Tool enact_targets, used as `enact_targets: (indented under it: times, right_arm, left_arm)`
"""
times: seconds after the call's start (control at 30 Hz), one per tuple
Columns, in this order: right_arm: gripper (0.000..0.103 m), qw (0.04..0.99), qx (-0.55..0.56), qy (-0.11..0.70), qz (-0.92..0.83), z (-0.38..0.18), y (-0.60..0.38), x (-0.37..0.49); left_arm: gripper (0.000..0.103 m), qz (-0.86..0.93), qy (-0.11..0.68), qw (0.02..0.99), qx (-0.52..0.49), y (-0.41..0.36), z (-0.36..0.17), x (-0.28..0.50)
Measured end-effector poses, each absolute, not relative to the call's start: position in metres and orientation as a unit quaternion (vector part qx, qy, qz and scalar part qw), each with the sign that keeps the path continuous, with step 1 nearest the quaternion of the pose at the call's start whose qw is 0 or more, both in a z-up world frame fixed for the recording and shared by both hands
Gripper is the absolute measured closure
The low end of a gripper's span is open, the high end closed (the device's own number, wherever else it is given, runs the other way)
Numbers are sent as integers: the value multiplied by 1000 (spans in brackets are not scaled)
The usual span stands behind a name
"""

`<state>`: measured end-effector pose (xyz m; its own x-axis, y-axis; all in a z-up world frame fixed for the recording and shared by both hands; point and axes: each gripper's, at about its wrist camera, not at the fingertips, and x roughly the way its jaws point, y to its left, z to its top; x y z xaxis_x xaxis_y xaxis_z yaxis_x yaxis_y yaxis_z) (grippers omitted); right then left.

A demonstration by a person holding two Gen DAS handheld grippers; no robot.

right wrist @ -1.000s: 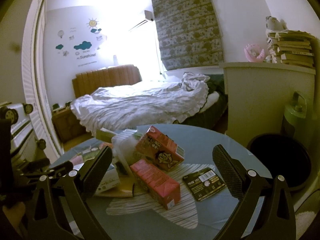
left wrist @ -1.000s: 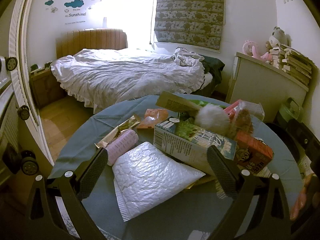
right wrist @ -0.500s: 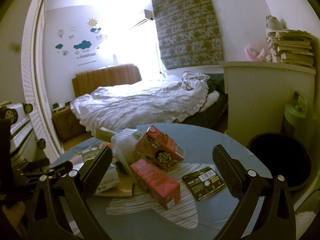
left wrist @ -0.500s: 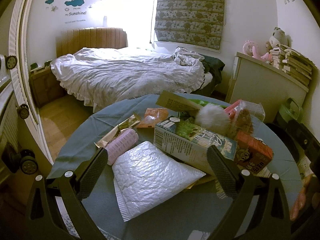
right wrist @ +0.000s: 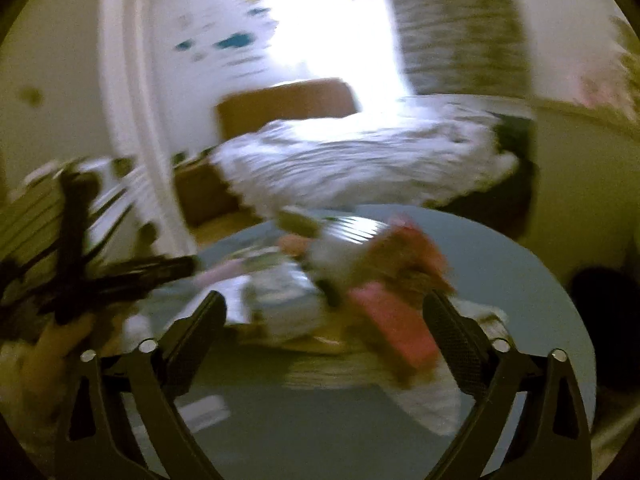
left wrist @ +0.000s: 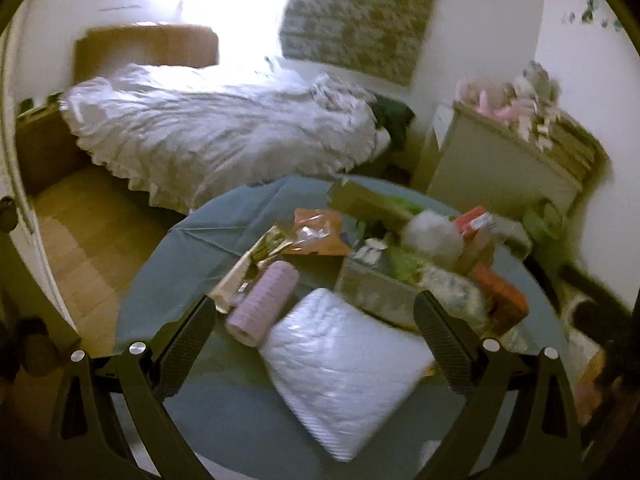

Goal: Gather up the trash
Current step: 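Grasp the pink roll with the left tool while the right tool grasps the green milk carton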

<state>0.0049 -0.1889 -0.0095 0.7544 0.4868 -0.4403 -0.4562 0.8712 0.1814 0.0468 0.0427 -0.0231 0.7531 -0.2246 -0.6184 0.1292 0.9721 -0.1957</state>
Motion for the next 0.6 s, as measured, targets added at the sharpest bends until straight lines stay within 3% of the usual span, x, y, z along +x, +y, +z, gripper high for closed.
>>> enact_targets:
  times: [0.17, 0.2, 0.3, 0.37, 0.53, 0.6]
  right_arm:
    - [12, 903, -43, 285, 317, 2, -144, 32]
    - [17, 897, -62, 305, 315, -2, -135, 45]
    - [29, 879, -80, 352, 310, -13, -126, 75]
    - [30, 869, -86, 386, 298, -25, -122, 95]
    - [30, 844, -85, 438, 297, -47, -118, 113]
    - [39, 838, -90, 445, 302, -54, -116, 109]
  left_arm:
    - [6, -128, 368, 919, -66, 64, -28, 73]
    - [7, -136, 377, 914, -60, 65, -31, 80]
    - [18, -150, 409, 898, -54, 71, -43, 96]
    - [28, -159, 426, 889, -58, 76, -50, 105]
    - [32, -167, 426, 887, -64, 79, -48, 105]
    - [36, -178, 425, 886, -51, 74, -46, 101]
